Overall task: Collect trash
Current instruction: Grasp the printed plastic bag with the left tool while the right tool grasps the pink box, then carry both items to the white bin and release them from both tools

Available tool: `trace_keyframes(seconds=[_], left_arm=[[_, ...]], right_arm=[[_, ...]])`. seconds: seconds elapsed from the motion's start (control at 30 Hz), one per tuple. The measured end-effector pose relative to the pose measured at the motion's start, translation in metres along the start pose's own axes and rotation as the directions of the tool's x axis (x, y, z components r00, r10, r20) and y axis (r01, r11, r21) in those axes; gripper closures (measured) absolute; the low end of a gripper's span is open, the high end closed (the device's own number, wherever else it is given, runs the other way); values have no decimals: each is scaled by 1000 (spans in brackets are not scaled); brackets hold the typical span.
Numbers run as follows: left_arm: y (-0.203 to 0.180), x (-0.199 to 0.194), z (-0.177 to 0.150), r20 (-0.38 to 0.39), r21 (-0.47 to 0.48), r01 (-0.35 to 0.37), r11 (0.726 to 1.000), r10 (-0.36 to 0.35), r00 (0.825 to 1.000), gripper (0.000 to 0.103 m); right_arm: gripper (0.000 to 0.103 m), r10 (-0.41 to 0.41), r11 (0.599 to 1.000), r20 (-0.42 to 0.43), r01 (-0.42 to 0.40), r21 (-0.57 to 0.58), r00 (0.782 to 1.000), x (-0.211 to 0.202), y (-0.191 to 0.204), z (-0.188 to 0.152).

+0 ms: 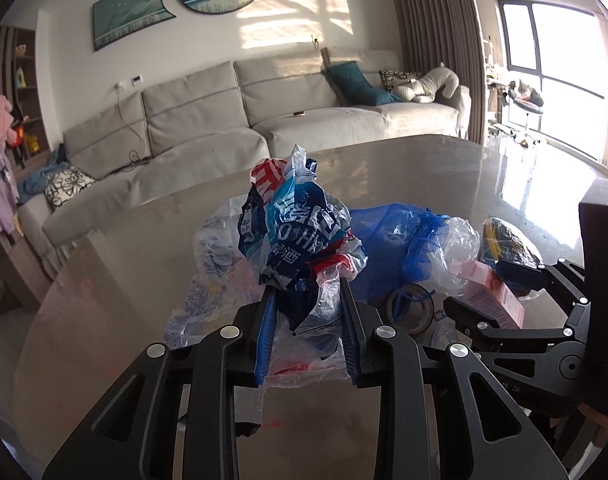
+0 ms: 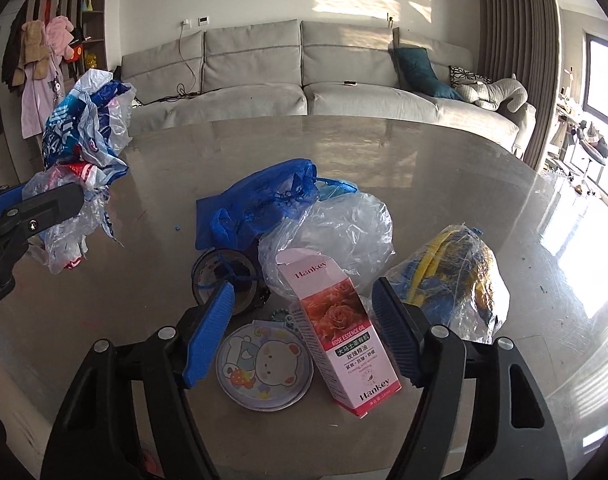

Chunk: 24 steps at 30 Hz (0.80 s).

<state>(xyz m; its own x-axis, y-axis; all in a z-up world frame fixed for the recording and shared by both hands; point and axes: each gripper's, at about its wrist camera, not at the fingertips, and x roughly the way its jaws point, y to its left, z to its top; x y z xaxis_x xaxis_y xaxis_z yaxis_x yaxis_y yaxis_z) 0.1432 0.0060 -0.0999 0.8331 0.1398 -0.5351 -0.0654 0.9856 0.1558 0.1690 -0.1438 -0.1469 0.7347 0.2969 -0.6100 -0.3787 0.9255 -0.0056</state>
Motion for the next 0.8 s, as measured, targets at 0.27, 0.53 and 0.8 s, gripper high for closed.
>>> trace_keyframes(seconds=[0.27, 0.53, 0.8], left_arm=[[3, 5, 1, -7, -27, 4, 1000, -4, 1000, 75], [3, -1, -3, 17, -38, 0, 999, 1, 1000, 74], [-2, -16, -3, 70, -37, 13, 999, -10, 997, 74]], right_arm=[[90, 8, 1000, 17, -9, 20, 1000, -5, -3, -2], [97, -18, 999, 42, 17, 27, 999, -18, -11, 0], [102, -27, 998, 182, 18, 54, 983, -69, -19, 12]])
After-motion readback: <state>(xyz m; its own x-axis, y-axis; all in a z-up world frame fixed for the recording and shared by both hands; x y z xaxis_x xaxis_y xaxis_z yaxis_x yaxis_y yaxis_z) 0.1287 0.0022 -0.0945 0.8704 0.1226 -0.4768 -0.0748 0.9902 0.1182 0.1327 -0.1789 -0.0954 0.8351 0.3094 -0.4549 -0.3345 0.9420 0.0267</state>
